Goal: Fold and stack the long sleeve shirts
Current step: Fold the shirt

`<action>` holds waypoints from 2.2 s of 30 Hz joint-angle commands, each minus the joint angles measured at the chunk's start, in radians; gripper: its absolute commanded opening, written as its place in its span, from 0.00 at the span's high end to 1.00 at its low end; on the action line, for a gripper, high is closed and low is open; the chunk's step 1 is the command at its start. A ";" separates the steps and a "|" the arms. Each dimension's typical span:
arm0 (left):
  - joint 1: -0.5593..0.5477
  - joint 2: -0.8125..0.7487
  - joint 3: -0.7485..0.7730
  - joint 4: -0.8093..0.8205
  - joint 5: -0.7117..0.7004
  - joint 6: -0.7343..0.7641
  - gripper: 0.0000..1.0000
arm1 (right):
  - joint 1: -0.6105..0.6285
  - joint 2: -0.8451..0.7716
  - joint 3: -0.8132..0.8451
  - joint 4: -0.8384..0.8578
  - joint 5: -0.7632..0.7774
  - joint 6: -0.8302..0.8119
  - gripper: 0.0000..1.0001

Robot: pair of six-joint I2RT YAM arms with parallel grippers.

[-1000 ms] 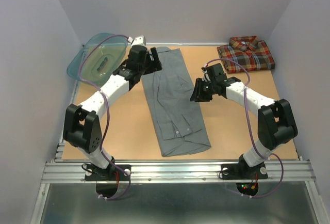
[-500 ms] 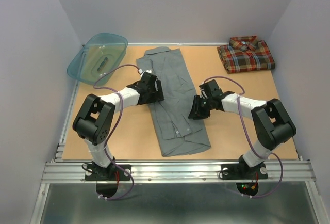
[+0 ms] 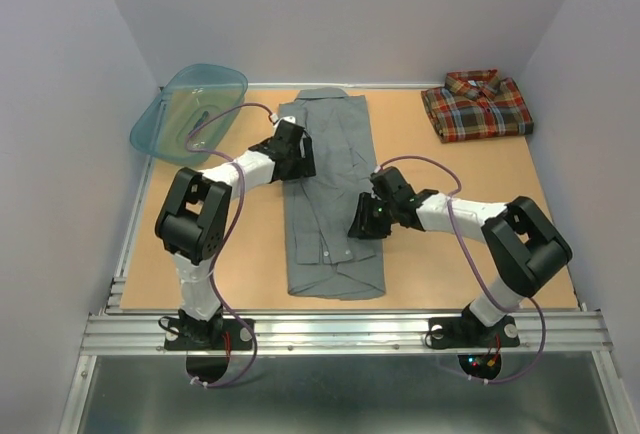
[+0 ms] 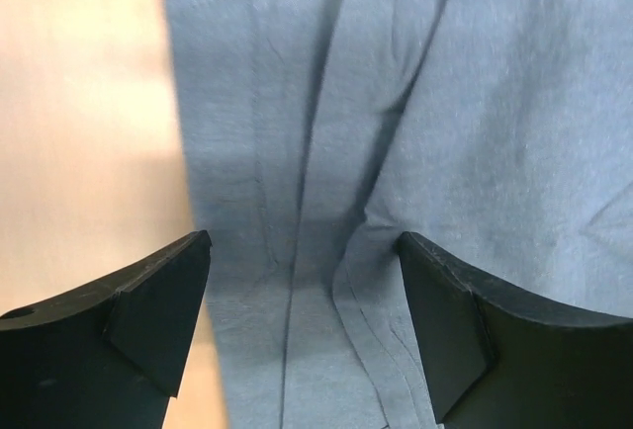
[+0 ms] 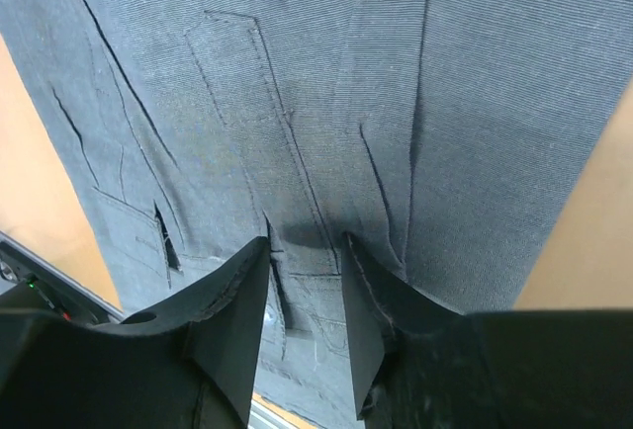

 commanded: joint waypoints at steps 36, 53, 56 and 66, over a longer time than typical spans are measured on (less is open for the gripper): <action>-0.084 -0.739 -0.764 -0.130 0.327 -0.364 0.15 | -0.017 -0.375 -0.337 -0.141 0.025 0.134 0.24; -0.147 -0.674 -0.829 -0.051 0.387 -0.378 0.30 | -0.012 -0.240 -0.340 -0.068 0.021 0.172 0.40; -0.148 -0.666 -0.830 -0.045 0.390 -0.370 0.34 | -0.012 -0.222 -0.345 -0.058 0.045 0.177 0.44; -0.148 -0.659 -0.809 -0.044 0.407 -0.341 0.72 | -0.012 -0.235 -0.343 -0.058 0.058 0.132 0.93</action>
